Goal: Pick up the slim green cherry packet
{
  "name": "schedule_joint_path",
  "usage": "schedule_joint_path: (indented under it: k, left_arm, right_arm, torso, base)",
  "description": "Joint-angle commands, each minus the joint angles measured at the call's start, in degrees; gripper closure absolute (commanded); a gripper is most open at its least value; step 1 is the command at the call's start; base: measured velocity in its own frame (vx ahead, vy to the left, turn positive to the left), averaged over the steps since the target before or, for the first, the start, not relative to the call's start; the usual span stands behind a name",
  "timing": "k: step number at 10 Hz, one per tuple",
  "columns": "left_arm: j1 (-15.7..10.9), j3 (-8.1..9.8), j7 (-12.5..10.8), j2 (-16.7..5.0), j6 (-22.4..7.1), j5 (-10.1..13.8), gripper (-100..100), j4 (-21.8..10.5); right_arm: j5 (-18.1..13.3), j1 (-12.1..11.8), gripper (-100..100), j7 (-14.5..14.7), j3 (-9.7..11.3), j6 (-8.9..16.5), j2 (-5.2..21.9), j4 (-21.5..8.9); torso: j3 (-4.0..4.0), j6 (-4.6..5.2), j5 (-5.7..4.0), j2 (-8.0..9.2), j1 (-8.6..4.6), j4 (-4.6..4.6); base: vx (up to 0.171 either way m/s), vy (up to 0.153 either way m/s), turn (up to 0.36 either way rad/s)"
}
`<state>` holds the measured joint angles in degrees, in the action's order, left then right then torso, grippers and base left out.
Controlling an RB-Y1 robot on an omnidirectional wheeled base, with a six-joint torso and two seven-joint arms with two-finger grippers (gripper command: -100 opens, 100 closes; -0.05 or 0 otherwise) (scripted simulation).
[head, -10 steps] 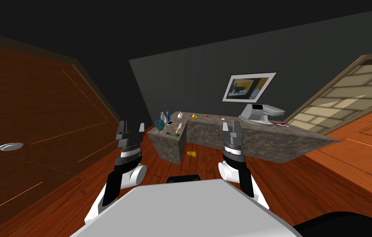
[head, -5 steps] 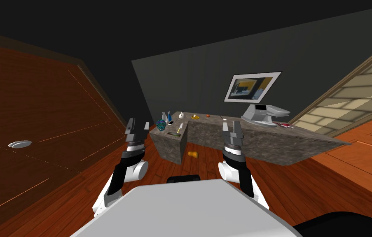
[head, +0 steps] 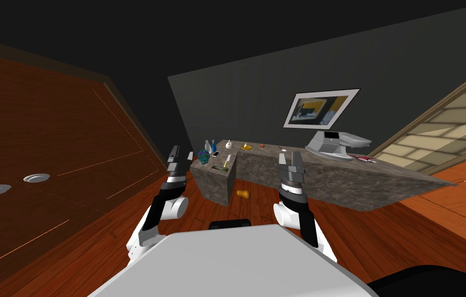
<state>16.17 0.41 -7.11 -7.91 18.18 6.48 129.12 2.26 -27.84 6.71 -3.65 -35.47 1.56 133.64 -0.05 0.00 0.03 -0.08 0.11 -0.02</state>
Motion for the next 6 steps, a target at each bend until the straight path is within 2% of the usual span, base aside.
schedule_joint_path:
  k: [1,2,3,4,5,6]
  left_arm:
    - [-1.23,-0.13,-0.33,-0.31,-2.35,-0.01,-100,-1.07]
    - [-3.32,-0.47,-0.79,-0.81,-4.37,-0.03,-100,-2.23]
    - [-3.32,-0.47,-0.79,-0.81,-5.79,-0.03,-100,-2.23]
    - [-3.32,-0.47,-0.79,-0.81,-5.90,-0.03,-100,-2.23]
    - [-5.45,-0.78,-1.21,-1.27,-8.01,-0.04,-100,-3.55]
    - [-5.45,-0.78,-1.21,-1.27,-9.65,-0.04,-100,-3.55]
  right_arm:
    - [0.00,0.00,0,0.00,0.00,0.00,0.00,0.00]
    - [0.00,0.00,0,0.00,0.00,0.00,0.00,0.00]
    - [0.00,0.00,0,0.00,0.00,0.00,0.00,0.00]
    - [0.00,0.00,0,0.00,0.00,0.00,0.00,0.00]
    - [0.00,0.00,0,0.00,0.00,0.00,0.00,0.00]
    - [0.00,0.00,0,0.00,0.00,0.00,0.00,0.00]
  torso:
    - [0.00,0.00,0.00,0.00,0.00,0.00]
    - [0.00,0.00,0.00,0.01,-0.02,0.00]
    - [-0.01,0.01,0.00,-0.02,-0.02,0.00]
    - [-0.01,0.00,0.00,-0.01,-0.02,-0.01]
    - [0.02,0.00,-0.01,0.04,-0.06,0.01]
    - [0.02,0.01,-0.01,0.03,-0.02,0.01]
  base:
    - [0.018,0.019,0.017]
    - [0.020,0.023,0.034]
    - [0.018,0.022,0.016]
    - [0.007,0.010,-0.004]
    - [0.008,0.022,0.037]
    - [0.012,0.022,0.008]
